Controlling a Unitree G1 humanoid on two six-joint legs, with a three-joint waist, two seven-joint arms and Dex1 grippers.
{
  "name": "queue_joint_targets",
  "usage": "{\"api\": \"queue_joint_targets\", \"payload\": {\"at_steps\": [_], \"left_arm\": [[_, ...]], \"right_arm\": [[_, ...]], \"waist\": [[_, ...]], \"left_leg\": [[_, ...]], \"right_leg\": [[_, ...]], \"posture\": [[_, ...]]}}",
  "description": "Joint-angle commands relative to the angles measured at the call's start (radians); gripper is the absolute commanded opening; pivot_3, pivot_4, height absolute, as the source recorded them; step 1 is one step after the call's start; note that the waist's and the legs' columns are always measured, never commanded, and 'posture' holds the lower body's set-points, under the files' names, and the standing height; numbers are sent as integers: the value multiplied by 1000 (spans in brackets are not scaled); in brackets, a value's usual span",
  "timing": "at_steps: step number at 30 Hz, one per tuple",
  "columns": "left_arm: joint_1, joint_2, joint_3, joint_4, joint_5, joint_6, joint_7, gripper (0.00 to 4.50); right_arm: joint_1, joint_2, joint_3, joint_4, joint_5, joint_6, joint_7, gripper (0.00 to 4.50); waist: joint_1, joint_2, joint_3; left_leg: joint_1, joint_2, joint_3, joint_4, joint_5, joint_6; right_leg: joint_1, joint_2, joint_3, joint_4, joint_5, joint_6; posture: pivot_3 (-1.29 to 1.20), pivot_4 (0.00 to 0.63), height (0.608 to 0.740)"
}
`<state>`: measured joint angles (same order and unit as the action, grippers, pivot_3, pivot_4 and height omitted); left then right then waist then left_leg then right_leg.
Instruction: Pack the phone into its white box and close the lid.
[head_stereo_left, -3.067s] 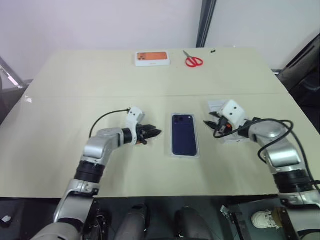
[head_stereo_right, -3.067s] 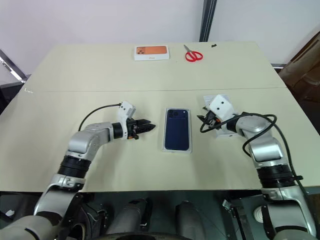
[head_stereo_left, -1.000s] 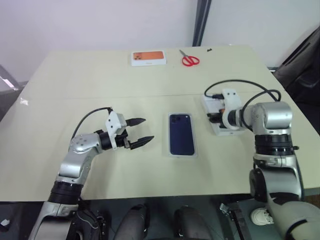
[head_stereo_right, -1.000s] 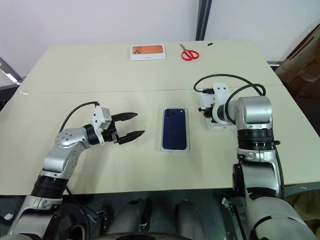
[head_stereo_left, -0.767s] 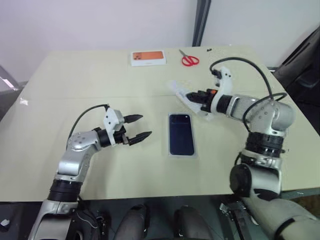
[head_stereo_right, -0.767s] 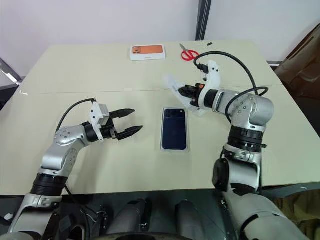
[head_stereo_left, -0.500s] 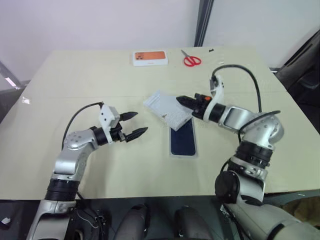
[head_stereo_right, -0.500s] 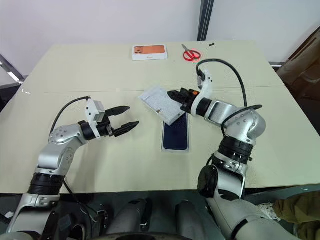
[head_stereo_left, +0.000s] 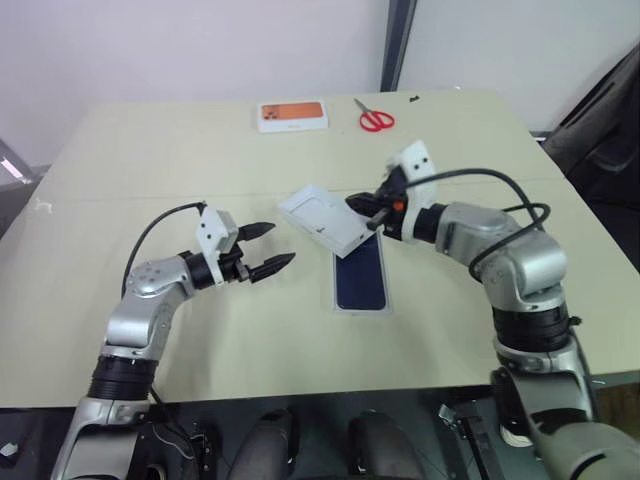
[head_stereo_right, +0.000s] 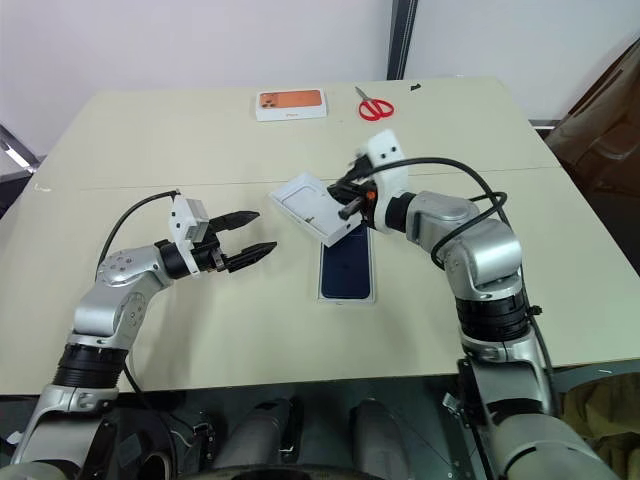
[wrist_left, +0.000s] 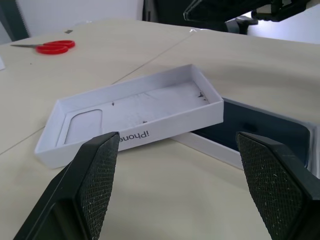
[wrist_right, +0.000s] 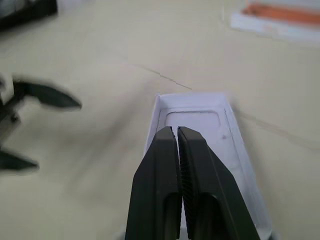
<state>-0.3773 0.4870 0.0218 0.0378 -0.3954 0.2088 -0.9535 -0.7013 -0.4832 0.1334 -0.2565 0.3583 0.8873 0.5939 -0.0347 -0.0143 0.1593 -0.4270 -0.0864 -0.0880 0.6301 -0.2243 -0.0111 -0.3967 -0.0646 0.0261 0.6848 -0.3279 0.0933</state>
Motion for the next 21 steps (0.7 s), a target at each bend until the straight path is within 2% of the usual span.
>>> {"api": "queue_joint_targets", "payload": {"at_steps": [1, 6, 7, 9, 13, 18, 21], "left_arm": [[-23, 0, 11, -12, -2, -23, 1, 3932], [-21, -6, 8, -17, -2, -16, 10, 3932], [-19, -7, 8, -18, -1, -15, 11, 3932], [-19, -9, 7, -19, 0, -15, 12, 3932], [-23, -12, 7, -14, 2, -16, 15, 3932], [-30, -22, 4, -3, 2, -18, 17, 3932], [-38, -32, -1, 7, 5, -22, 21, 3932]], "right_arm": [[9, -50, 101, -55, -83, -144, 68, 176], [19, -80, 145, -27, -123, -226, 130, 176], [18, -80, 141, -19, -123, -236, 139, 387], [10, -91, 145, -3, -134, -271, 169, 1050], [-10, -167, 187, 25, -177, -411, 316, 3014], [-61, -236, 229, 146, -240, -621, 503, 3014], [-122, -226, 249, 262, -279, -732, 569, 3014]], "waist": [[0, 0, 0], [1, 0, 0], [2, 0, 0], [5, 0, 0], [18, 0, 0], [21, 0, 0], [20, 0, 0]], "left_leg": [[0, 0, 0, 0, 0, 0], [0, 0, 0, 0, 0, 0], [0, 0, 0, 0, 0, 0], [0, 0, 0, 1, 0, 0], [0, 0, 0, 1, 0, 0], [0, 0, 0, 1, 0, 0], [0, 0, 0, 1, 0, 0]], "right_leg": [[0, 0, 0, 0, 0, 0], [0, 0, 0, 0, 0, 0], [0, 0, 0, 0, 0, 0], [1, 0, 0, -1, 0, 0], [1, 0, 0, -1, 0, 0], [2, 0, 0, -1, 0, 0], [2, 0, 0, -2, 0, 0]], "posture": [[0, 150, 734], [0, 150, 734], [0, 150, 734], [0, 150, 734], [0, 150, 734], [0, 150, 734], [0, 150, 734]]}}
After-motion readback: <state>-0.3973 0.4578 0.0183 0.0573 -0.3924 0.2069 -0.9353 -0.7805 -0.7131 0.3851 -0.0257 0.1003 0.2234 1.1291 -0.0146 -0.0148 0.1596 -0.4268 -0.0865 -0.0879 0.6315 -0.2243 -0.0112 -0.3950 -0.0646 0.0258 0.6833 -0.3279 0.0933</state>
